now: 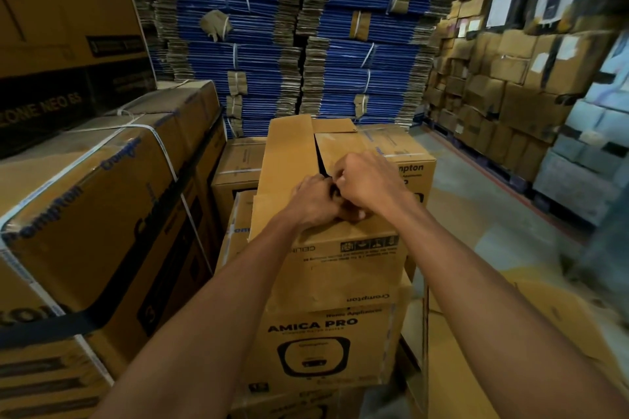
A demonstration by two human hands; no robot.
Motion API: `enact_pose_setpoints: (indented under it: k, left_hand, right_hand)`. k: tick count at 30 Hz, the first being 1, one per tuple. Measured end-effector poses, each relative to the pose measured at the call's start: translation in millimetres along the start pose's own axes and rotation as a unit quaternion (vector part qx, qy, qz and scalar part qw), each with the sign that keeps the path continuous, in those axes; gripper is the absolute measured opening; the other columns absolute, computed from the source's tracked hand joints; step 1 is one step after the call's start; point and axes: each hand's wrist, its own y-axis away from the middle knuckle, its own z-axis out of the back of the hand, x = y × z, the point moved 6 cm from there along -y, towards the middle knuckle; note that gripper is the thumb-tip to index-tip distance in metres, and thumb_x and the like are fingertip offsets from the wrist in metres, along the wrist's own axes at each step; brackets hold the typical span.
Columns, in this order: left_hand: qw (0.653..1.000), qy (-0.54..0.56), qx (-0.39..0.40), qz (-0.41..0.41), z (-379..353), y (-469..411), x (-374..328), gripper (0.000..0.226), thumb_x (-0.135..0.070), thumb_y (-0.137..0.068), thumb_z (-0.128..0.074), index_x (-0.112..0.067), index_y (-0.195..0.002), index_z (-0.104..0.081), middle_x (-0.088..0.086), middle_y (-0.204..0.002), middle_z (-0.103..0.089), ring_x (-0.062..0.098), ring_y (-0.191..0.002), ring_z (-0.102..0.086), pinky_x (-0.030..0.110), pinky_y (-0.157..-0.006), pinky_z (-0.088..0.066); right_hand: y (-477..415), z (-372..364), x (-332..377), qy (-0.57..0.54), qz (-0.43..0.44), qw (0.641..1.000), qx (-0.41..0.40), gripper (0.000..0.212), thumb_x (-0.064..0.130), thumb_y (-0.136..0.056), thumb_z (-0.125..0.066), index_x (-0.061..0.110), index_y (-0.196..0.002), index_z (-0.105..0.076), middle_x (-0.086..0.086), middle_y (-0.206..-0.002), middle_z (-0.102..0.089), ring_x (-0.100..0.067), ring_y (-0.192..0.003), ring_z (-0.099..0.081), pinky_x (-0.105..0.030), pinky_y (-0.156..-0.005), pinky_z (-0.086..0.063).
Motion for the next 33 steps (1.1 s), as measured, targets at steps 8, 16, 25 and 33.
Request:
enact_pose_setpoints:
  k: [8, 16, 25, 33]
  left_hand:
    - [0.996, -0.010, -0.079, -0.038, 13.3, 8.1, -15.9, 0.095, -0.068, -0.053, -0.088, -0.024, -0.131, -0.056, -0.001, -0.121, -0.056, 0.021, -0.117, -0.048, 0.038, -0.096, -0.038]
    - [0.983, -0.028, -0.163, -0.083, 25.7, 30.3, -24.8, 0.100, -0.064, -0.057, -0.088, -0.019, -0.136, -0.047, 0.000, -0.125, -0.050, 0.018, -0.116, -0.042, 0.033, -0.098, -0.034]
    - [0.948, -0.043, -0.258, -0.183, 38.3, 63.1, -55.6, 0.084, -0.051, -0.058, -0.093, -0.019, -0.123, -0.049, -0.008, -0.112, -0.043, 0.006, -0.102, -0.034, 0.029, -0.094, -0.032]
    - [0.890, -0.198, -0.332, -0.242, 39.8, 95.8, -75.8, 0.064, -0.044, -0.072, -0.086, -0.017, -0.119, -0.052, 0.006, -0.108, -0.061, 0.022, -0.097, -0.055, 0.034, -0.088, -0.035]
  right_hand:
    - [-11.9, 22.1, -22.7, -0.059, -0.039, 0.997, -0.019, 0.016, 0.019, -0.092, -0.067, 0.032, -0.087, -0.075, 0.009, -0.088, -0.057, -0.015, -0.080, -0.055, -0.033, -0.070, -0.043]
    - [-24.8, 37.3, -50.6, -0.153, -0.057, 0.986, 0.025, 0.030, 0.007, -0.096, -0.058, 0.027, -0.093, -0.080, 0.006, -0.112, -0.063, -0.008, -0.076, -0.053, -0.026, -0.063, -0.044]
    - [-32.0, 49.1, -75.6, -0.245, -0.110, 0.961, 0.064, 0.023, 0.004, -0.093, -0.060, 0.015, -0.089, -0.080, 0.010, -0.073, -0.073, -0.011, -0.067, -0.055, -0.025, -0.056, -0.043]
    - [-9.8, -8.2, -91.3, -0.215, -0.149, 0.951, 0.162, 0.031, 0.005, -0.098, -0.052, 0.004, -0.068, -0.056, -0.015, -0.068, -0.053, -0.018, -0.060, -0.050, -0.033, -0.066, -0.036]
